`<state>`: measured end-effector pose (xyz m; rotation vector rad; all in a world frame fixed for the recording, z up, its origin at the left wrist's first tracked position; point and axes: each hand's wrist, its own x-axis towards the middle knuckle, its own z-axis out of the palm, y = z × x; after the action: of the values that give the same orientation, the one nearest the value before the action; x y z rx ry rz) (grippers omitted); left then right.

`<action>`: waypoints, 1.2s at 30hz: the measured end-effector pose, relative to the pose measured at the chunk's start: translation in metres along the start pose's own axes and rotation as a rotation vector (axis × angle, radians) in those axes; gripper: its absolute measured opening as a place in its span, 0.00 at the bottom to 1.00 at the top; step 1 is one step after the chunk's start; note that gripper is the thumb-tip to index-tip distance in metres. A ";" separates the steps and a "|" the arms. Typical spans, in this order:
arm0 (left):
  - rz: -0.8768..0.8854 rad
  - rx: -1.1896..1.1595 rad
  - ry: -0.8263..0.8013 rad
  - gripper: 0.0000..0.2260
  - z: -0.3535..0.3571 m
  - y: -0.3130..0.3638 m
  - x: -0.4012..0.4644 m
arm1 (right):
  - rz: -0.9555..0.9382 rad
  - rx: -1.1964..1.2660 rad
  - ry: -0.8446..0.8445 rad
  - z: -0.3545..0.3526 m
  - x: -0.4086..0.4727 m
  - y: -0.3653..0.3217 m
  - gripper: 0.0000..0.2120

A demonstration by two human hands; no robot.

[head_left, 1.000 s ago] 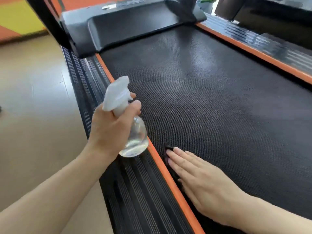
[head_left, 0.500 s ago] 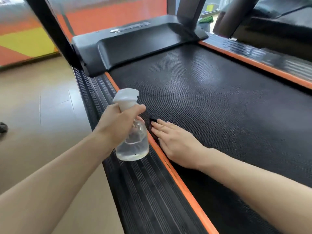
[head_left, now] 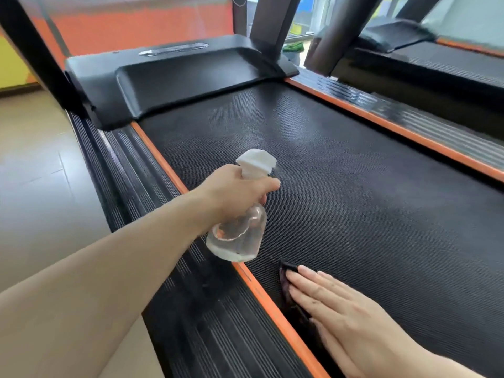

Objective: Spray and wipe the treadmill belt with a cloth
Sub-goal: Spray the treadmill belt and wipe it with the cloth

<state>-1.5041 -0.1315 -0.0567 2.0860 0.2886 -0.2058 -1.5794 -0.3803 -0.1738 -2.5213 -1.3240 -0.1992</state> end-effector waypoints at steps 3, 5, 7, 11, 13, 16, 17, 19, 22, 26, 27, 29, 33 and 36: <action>-0.011 -0.017 -0.025 0.14 0.002 0.000 0.005 | -0.006 -0.026 -0.050 -0.005 0.002 0.001 0.23; 0.010 0.001 -0.016 0.14 0.001 -0.003 0.005 | -0.020 -0.058 -0.072 -0.006 0.009 0.002 0.23; 0.023 0.005 0.056 0.15 -0.007 -0.008 0.005 | -0.033 -0.088 -0.093 -0.004 0.025 0.007 0.23; 0.080 -0.035 0.215 0.19 -0.041 -0.021 0.001 | -0.029 -0.058 -0.124 0.014 0.098 0.020 0.26; 0.135 0.001 0.363 0.17 -0.061 -0.036 0.000 | -0.039 -0.056 -0.125 0.030 0.156 0.027 0.27; 0.132 -0.054 0.614 0.13 -0.087 -0.065 0.000 | 0.021 -0.096 -0.150 0.047 0.247 0.030 0.24; 0.122 -0.099 0.661 0.11 -0.093 -0.074 -0.002 | 0.044 -0.123 -0.169 0.051 0.271 0.029 0.24; 0.114 -0.211 0.686 0.07 -0.102 -0.086 -0.003 | 0.061 -0.180 -0.187 0.055 0.305 0.025 0.24; 0.178 -0.249 0.664 0.01 -0.106 -0.098 -0.002 | 0.040 -0.129 -0.163 0.058 0.304 0.021 0.23; 0.162 -0.284 0.672 0.06 -0.107 -0.106 0.000 | 0.059 0.079 -0.148 0.044 0.224 0.014 0.26; 0.163 -0.297 0.674 0.08 -0.106 -0.109 0.001 | 0.070 0.091 -0.160 0.035 0.196 0.010 0.27; 0.173 -0.305 0.658 0.10 -0.109 -0.112 0.001 | 0.061 0.078 -0.186 0.019 0.150 0.002 0.25; 0.202 -0.334 0.596 0.08 -0.114 -0.118 0.002 | -0.011 0.037 -0.222 0.013 0.155 0.004 0.24; 0.230 -0.332 0.614 0.02 -0.111 -0.122 0.004 | -0.018 0.027 -0.213 0.032 0.225 0.014 0.25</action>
<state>-1.5321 0.0249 -0.1018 1.7847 0.4119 0.5942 -1.4403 -0.2016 -0.1504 -2.5662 -1.4163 0.0854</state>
